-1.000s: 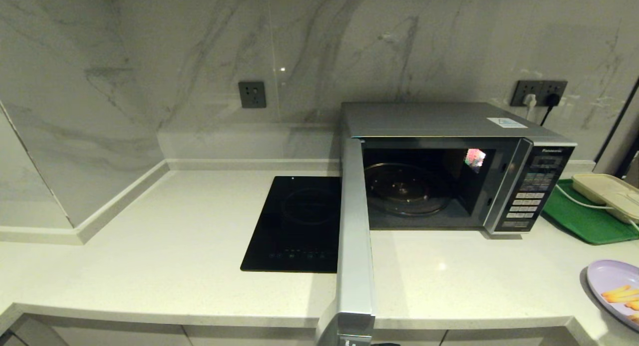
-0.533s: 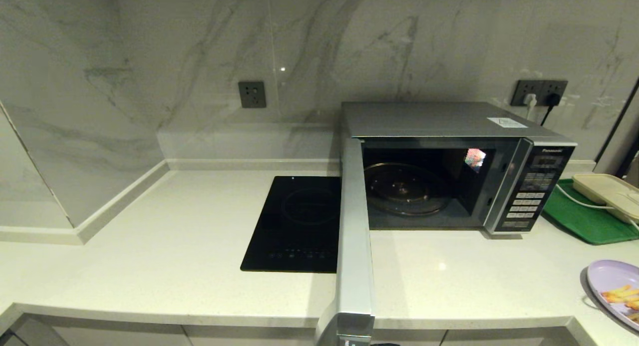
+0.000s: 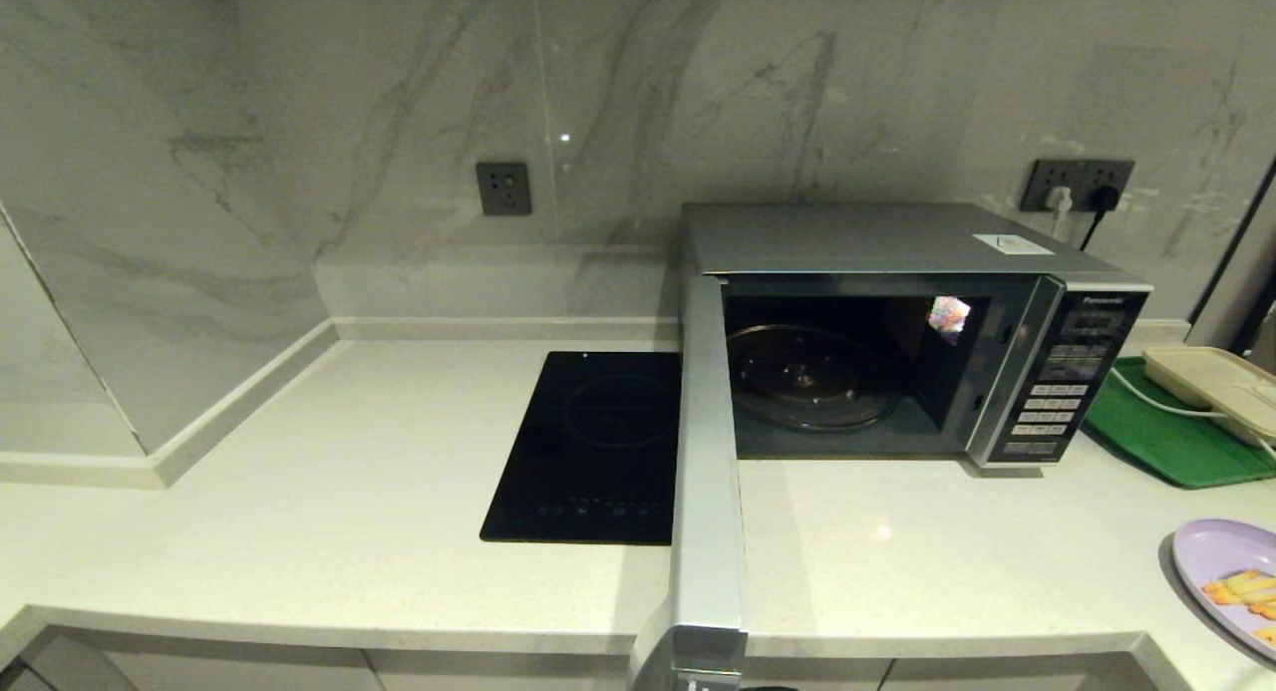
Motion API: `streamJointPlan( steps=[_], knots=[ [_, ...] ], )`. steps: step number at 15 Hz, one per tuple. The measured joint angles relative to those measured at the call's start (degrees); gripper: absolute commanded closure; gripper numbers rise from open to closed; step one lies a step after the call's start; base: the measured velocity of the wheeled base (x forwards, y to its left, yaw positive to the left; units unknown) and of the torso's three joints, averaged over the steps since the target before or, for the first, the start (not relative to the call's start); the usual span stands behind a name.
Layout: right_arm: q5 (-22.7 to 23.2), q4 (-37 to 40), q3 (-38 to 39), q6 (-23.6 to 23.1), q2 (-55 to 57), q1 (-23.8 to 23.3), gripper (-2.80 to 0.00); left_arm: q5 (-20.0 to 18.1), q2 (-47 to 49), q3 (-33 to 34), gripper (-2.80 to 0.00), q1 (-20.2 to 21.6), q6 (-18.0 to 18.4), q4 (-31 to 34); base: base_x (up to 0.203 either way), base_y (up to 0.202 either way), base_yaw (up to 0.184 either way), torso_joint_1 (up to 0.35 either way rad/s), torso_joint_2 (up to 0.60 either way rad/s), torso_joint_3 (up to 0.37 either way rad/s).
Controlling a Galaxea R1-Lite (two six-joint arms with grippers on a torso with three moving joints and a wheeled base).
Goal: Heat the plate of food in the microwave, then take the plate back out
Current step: Put the plate in the microwave oven
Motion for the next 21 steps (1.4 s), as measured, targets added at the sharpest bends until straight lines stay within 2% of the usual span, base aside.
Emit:
streamJointPlan(
  steps=[6,11,21],
  knots=[
    [0.07,-1.69,4.24,-9.85,-0.60,-2.76,-2.80,0.00,0.00,0.00,0.00,0.00,0.06,-0.02,0.000,0.000,0.000,0.000,0.00,0.000],
    [-2.05,-13.92,12.86,-16.42,-1.32,-2.92,-2.80,-0.01,0.00,0.00,0.00,0.00,0.05,0.00,0.000,0.000,0.000,0.000,0.00,0.000],
    [-1.71,-14.63,14.21,-16.72,-1.19,-2.89,-2.80,-0.02,0.00,0.00,0.00,0.00,0.06,0.00,0.000,0.000,0.000,0.000,0.00,0.000]
  ],
)
